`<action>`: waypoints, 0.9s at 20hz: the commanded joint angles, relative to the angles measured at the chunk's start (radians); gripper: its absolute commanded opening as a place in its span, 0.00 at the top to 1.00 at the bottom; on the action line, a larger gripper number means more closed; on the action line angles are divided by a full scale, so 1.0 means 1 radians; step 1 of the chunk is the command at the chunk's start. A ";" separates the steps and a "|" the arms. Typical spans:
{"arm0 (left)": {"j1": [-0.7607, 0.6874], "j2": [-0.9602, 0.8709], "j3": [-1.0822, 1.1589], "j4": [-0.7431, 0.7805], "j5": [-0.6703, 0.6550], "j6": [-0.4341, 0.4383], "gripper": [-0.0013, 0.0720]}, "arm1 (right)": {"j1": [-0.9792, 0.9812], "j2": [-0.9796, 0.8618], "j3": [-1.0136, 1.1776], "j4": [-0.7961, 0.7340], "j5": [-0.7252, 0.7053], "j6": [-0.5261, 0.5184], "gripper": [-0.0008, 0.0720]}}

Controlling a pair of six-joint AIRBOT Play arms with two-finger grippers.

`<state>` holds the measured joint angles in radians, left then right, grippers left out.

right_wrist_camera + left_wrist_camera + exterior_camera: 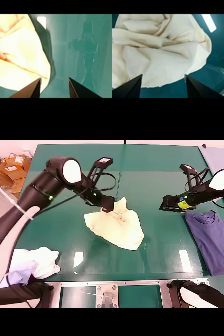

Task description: Fold the shirts.

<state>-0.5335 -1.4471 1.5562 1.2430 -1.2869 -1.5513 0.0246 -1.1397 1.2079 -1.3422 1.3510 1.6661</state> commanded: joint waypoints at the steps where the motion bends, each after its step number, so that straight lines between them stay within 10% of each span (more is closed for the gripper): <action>1: 0.123 -0.030 -0.004 -0.037 -0.054 0.015 0.17 | -0.043 -0.035 0.017 0.009 0.009 -0.002 0.43; 3: 0.196 -0.032 -0.043 -0.051 -0.035 0.006 0.02 | -0.047 -0.084 0.017 0.009 -0.027 -0.004 0.43; 12: 0.170 -0.129 -0.427 -0.488 0.302 0.218 0.05 | 0.019 -0.473 0.048 0.467 -0.294 -0.251 0.28; 16: 0.110 -0.170 -0.426 -0.480 0.271 0.255 0.93 | 0.102 -0.641 0.198 0.540 -0.296 -0.265 0.28; 18: 0.120 -0.166 -0.422 -0.477 0.248 0.255 0.96 | 0.136 -0.702 0.288 0.547 -0.296 -0.264 0.28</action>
<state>-0.4053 -1.6016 1.1427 0.7933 -1.0222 -1.3285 0.1108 -1.7412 1.3911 -0.8543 1.0691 1.4239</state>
